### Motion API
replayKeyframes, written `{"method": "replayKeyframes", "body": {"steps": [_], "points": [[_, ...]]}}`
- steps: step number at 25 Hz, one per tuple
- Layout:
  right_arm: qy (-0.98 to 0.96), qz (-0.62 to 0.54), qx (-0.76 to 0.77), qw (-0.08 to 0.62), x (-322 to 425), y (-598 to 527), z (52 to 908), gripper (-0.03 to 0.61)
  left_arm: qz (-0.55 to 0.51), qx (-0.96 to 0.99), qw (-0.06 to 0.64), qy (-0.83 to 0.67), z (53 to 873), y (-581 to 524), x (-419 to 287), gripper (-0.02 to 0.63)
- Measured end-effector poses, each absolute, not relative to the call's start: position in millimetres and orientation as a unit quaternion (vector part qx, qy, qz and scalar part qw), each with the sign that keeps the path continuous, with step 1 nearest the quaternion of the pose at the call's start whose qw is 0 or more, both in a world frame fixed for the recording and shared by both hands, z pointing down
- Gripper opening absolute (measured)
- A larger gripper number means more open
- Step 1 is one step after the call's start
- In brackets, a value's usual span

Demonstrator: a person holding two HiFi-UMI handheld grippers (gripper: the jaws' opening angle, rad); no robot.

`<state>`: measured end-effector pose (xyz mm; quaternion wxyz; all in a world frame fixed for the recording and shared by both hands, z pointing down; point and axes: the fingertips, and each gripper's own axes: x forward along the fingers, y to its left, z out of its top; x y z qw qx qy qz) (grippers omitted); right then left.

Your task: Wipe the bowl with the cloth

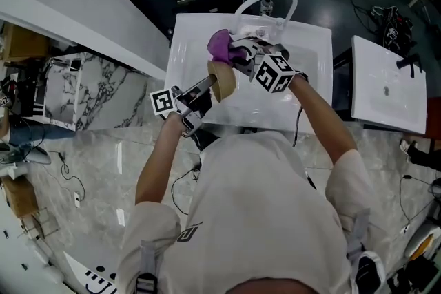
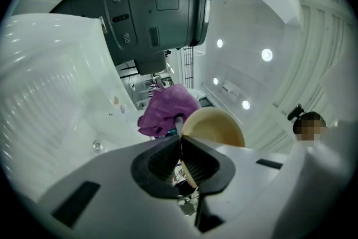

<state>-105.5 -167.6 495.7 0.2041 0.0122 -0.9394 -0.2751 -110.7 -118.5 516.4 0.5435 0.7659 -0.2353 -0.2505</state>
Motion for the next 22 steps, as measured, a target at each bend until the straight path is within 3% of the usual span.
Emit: {"method": "replayKeyframes", "body": {"steps": [9, 15, 22], "points": [[-0.936, -0.279, 0.018, 0.215, -83.7, -169.3, 495.0, 0.06, -0.285, 0.722, 0.549, -0.311, 545.3, -143.6, -143.8, 0.02], [-0.942, -0.25, -0.01, 0.222, -84.1, -145.1, 519.2, 0.06, -0.322, 0.713, 0.554, -0.285, 533.2, -152.1, -143.7, 0.018], [-0.947, -0.231, 0.013, 0.224, -89.2, -152.6, 527.9, 0.06, -0.253, 0.752, 0.545, -0.271, 522.7, -144.3, -121.5, 0.017]]}}
